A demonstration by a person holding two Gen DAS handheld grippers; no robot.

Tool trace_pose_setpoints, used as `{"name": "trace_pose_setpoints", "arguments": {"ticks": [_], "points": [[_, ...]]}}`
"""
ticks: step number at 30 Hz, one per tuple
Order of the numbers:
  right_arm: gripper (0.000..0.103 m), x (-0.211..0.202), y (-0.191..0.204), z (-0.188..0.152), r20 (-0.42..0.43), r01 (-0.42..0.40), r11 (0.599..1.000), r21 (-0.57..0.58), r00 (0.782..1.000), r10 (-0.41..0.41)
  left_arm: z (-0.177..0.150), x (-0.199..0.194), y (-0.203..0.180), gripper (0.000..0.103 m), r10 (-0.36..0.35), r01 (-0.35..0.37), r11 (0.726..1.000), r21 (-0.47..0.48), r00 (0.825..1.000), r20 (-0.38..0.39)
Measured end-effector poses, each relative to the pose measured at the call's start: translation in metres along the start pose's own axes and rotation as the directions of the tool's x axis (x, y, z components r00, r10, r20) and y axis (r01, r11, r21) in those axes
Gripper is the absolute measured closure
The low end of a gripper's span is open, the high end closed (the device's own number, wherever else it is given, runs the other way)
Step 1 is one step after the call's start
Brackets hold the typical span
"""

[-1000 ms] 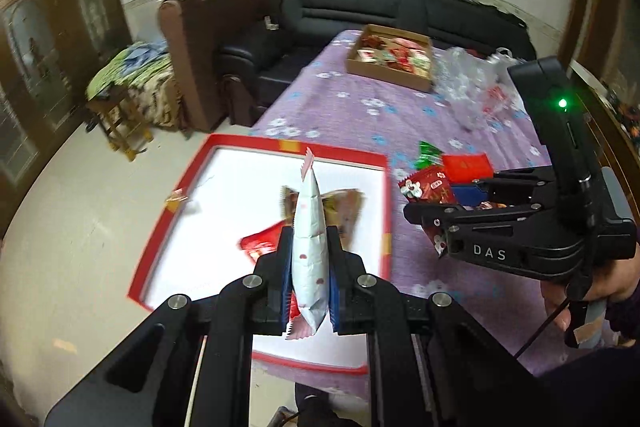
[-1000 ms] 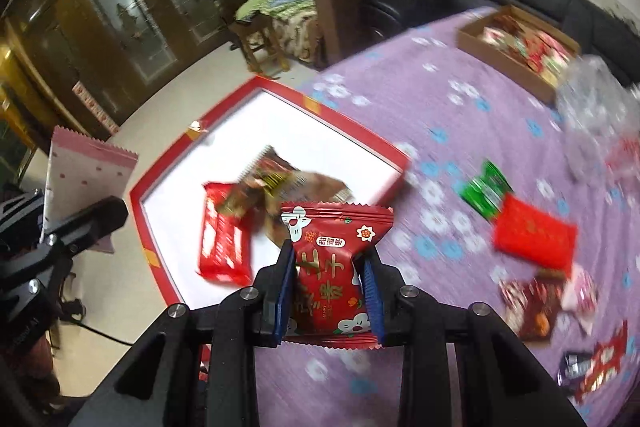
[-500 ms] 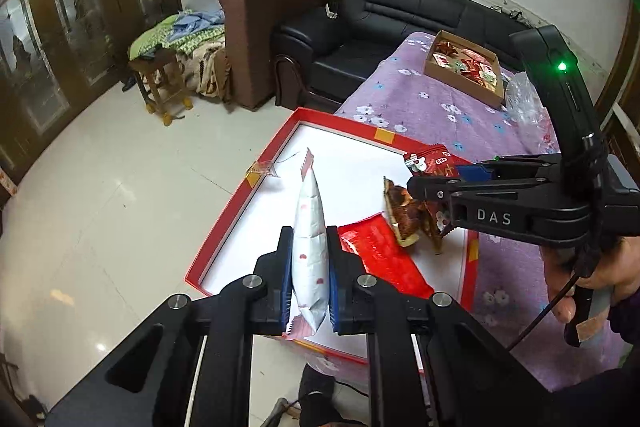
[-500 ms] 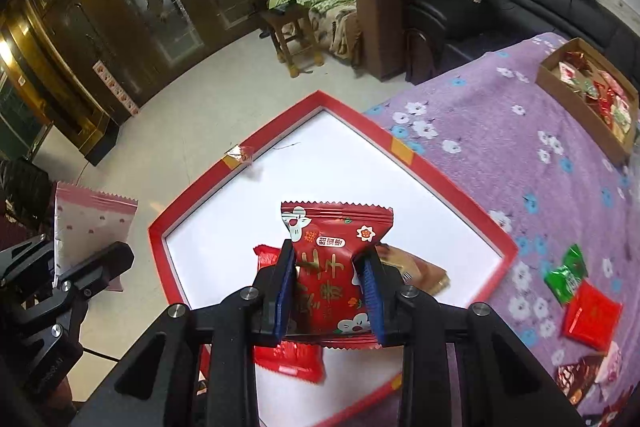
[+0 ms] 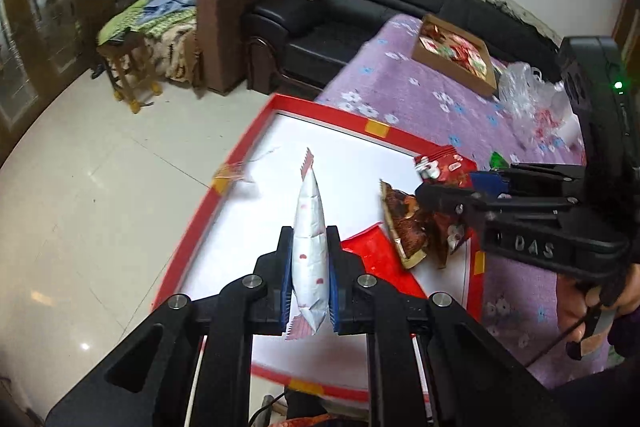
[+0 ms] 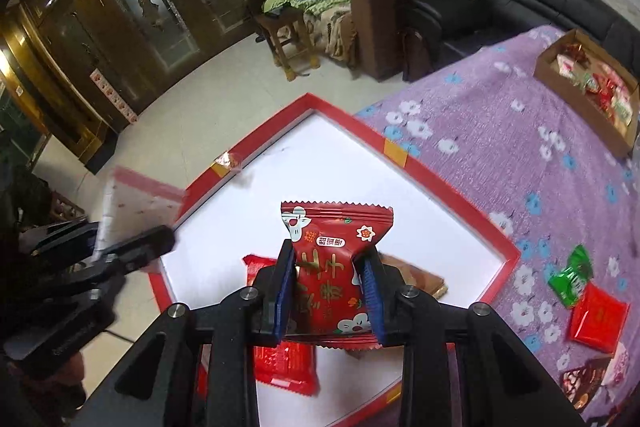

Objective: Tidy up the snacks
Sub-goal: 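Carry both packets over the white tray and open both tools to release, then grasp the dark red patterned packet with the left tool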

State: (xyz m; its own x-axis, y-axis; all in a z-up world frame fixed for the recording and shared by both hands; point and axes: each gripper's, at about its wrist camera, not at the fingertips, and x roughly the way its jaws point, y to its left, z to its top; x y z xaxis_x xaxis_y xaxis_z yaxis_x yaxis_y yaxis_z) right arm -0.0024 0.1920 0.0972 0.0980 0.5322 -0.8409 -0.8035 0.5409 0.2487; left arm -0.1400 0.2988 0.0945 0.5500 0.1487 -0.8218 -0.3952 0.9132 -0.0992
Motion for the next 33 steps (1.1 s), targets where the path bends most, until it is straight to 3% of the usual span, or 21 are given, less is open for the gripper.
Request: {"name": "trace_pose_setpoints", "arguments": {"ticks": [4, 10, 14, 16, 19, 24, 29, 33], "points": [[0.066, -0.002, -0.007, -0.005, -0.002, -0.008, 1.000, 0.025, 1.000, 0.008, 0.007, 0.012, -0.009, 0.091, -0.050, 0.051, 0.999, 0.018, 0.998, -0.029], [0.053, -0.017, -0.029, -0.015, 0.020, -0.007, 0.995, 0.101, 1.000, 0.005, 0.024, 0.024, -0.027, 0.087, -0.046, 0.051, 0.996, 0.074, 0.997, -0.065], [0.052, -0.040, -0.065, -0.038, 0.073, -0.005, 0.974, 0.225, 0.997, -0.011, 0.039, 0.020, -0.051, 0.064, -0.039, 0.043, 0.986, 0.158, 0.999, -0.027], [0.052, -0.050, -0.084, -0.053, 0.084, 0.016, 0.959, 0.284, 0.996, -0.041, 0.044, 0.018, -0.067, 0.060, -0.063, 0.066, 0.978, 0.199, 0.998, -0.017], [0.051, -0.073, -0.124, -0.093, 0.094, 0.066, 0.910, 0.409, 0.989, -0.114, 0.049, 0.018, -0.099, 0.051, -0.130, 0.132, 0.955, 0.264, 0.991, -0.025], [0.051, -0.121, -0.189, -0.181, 0.081, 0.130, 0.761, 0.636, 0.969, -0.234, 0.041, 0.028, -0.161, 0.049, -0.225, 0.244, 0.890, 0.386, 0.970, -0.094], [0.049, -0.160, -0.229, -0.261, 0.042, 0.174, 0.595, 0.785, 0.943, -0.331, 0.022, 0.046, -0.220, 0.050, -0.262, 0.328, 0.817, 0.474, 0.944, -0.202], [0.049, -0.175, -0.242, -0.294, 0.031, 0.173, 0.523, 0.835, 0.933, -0.360, 0.011, 0.060, -0.255, 0.050, -0.267, 0.379, 0.782, 0.496, 0.921, -0.283]]}}
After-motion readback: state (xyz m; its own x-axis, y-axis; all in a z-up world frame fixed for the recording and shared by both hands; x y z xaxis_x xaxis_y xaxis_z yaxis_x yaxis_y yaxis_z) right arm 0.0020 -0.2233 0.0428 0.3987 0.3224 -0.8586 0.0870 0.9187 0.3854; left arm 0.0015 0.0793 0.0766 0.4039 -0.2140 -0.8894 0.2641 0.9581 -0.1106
